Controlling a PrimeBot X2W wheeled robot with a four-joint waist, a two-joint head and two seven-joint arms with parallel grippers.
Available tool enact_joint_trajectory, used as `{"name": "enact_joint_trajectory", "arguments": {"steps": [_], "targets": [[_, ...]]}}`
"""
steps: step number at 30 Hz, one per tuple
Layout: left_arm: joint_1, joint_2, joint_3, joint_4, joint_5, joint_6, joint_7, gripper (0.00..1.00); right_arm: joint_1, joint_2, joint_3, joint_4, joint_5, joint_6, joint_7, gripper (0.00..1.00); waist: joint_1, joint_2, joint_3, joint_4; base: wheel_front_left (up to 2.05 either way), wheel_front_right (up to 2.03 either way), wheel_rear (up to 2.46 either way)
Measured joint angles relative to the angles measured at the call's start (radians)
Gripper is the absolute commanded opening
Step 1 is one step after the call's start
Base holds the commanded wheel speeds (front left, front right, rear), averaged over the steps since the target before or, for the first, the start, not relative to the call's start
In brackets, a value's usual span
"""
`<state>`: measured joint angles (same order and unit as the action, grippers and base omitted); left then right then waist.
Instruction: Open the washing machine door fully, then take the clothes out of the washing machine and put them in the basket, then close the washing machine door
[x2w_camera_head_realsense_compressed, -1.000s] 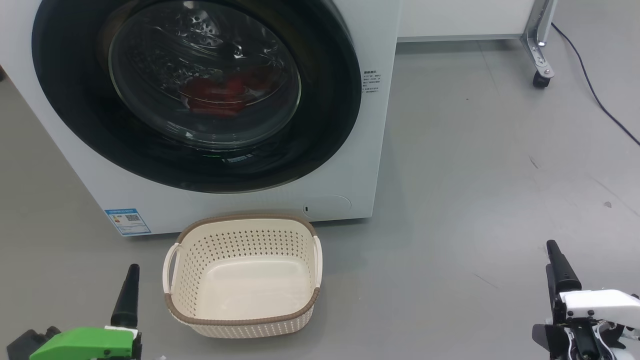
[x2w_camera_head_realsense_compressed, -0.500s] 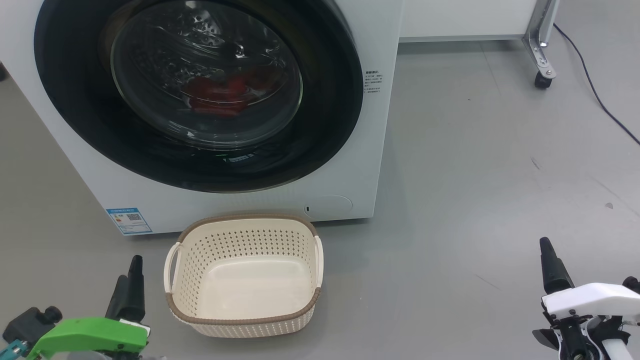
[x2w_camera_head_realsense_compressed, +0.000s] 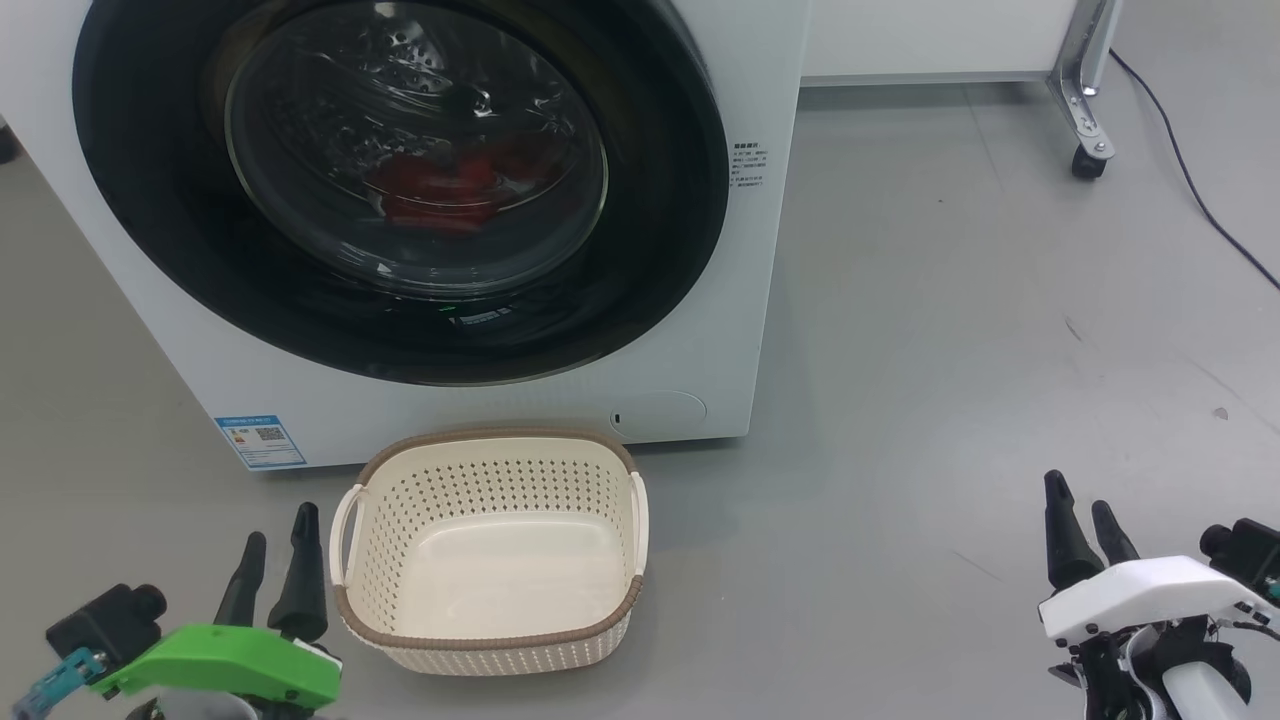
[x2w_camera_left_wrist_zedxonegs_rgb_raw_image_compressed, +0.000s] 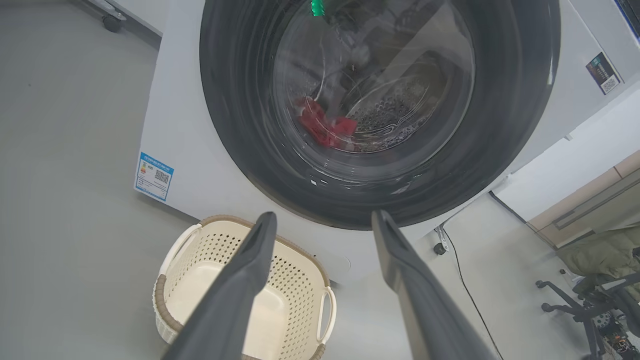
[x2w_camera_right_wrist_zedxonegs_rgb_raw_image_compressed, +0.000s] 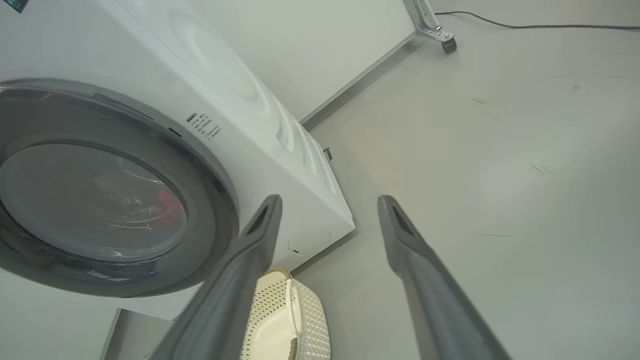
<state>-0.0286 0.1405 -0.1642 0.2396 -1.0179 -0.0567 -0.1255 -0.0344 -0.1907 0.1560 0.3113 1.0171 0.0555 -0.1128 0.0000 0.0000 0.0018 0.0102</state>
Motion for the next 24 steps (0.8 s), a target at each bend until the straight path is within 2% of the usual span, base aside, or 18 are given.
{"name": "enact_joint_trajectory", "arguments": {"steps": [9, 24], "targets": [[-0.001, 0.001, -0.038, 0.001, 0.156, 0.027, -0.023, 1.00, -0.004, -0.005, 0.044, 0.004, -0.139, -0.032, -0.027, 1.00, 0.0000, 0.0000, -0.002, 0.002, 0.00, 0.00, 0.00], [-0.001, -0.001, -0.073, 0.010, 0.366, 0.053, -0.063, 1.00, -0.014, -0.008, 0.096, 0.004, -0.342, -0.064, -0.069, 1.00, 0.0000, 0.0000, -0.007, 0.005, 0.00, 0.00, 0.00]]}}
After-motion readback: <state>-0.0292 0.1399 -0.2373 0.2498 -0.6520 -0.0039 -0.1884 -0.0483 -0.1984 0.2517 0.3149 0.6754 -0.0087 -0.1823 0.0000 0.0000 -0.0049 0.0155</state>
